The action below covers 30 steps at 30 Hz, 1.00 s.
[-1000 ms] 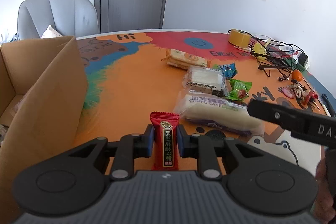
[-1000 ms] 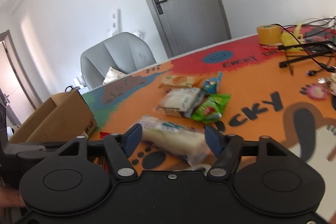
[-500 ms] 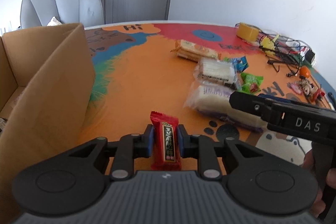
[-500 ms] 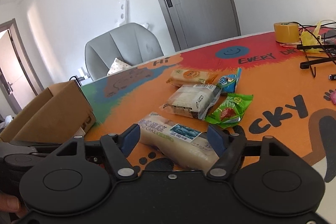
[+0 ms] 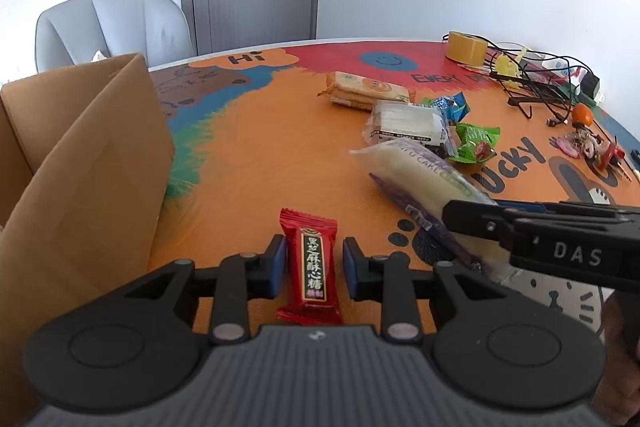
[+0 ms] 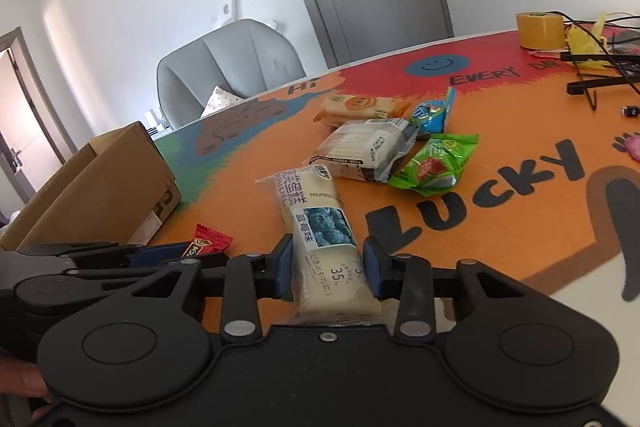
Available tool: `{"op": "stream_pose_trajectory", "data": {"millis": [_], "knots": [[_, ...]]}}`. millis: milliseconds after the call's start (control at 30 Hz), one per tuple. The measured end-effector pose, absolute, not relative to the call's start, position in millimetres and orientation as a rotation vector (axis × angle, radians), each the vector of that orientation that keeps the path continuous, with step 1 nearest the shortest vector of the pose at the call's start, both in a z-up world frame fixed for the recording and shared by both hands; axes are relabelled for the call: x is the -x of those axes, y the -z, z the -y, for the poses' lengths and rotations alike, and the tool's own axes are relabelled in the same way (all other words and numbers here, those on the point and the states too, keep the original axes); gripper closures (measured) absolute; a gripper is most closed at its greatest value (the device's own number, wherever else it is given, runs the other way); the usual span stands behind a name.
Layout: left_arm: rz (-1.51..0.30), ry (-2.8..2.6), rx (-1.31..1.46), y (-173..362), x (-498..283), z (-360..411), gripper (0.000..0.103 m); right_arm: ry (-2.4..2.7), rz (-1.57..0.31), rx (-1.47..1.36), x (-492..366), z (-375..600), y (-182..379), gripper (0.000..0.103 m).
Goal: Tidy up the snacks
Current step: 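Grasp the red wafer bar with the left tool while the right grasps the white bread loaf packet, then carry the red bar and bread loaf packet over the cardboard box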
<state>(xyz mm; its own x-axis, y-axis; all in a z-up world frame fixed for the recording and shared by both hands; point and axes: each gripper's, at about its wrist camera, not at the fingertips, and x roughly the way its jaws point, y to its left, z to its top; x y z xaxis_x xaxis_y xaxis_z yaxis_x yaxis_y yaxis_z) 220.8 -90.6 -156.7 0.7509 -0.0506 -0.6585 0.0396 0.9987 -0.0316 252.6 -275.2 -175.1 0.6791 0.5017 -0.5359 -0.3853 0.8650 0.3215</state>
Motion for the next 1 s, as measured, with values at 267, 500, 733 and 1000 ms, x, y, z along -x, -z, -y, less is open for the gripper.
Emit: {"op": "stream_pose_trajectory", "data": {"millis": [267, 500, 733, 1000], "knots": [[-0.716, 0.061, 0.047, 155, -216, 87, 0.083, -0.436, -0.664, -0.216, -233, 292, 173, 0.068], [-0.699, 0.074, 0.069, 151, -208, 88, 0.083, -0.431, -0.687, -0.228, -216, 295, 173, 0.067], [-0.669, 0.081, 0.086, 139, -193, 85, 0.083, -0.488, -0.678, -0.235, -202, 289, 165, 0.061], [-0.644, 0.090, 0.113, 129, -178, 80, 0.083, -0.473, -0.600, -0.169, -201, 284, 154, 0.028]]}}
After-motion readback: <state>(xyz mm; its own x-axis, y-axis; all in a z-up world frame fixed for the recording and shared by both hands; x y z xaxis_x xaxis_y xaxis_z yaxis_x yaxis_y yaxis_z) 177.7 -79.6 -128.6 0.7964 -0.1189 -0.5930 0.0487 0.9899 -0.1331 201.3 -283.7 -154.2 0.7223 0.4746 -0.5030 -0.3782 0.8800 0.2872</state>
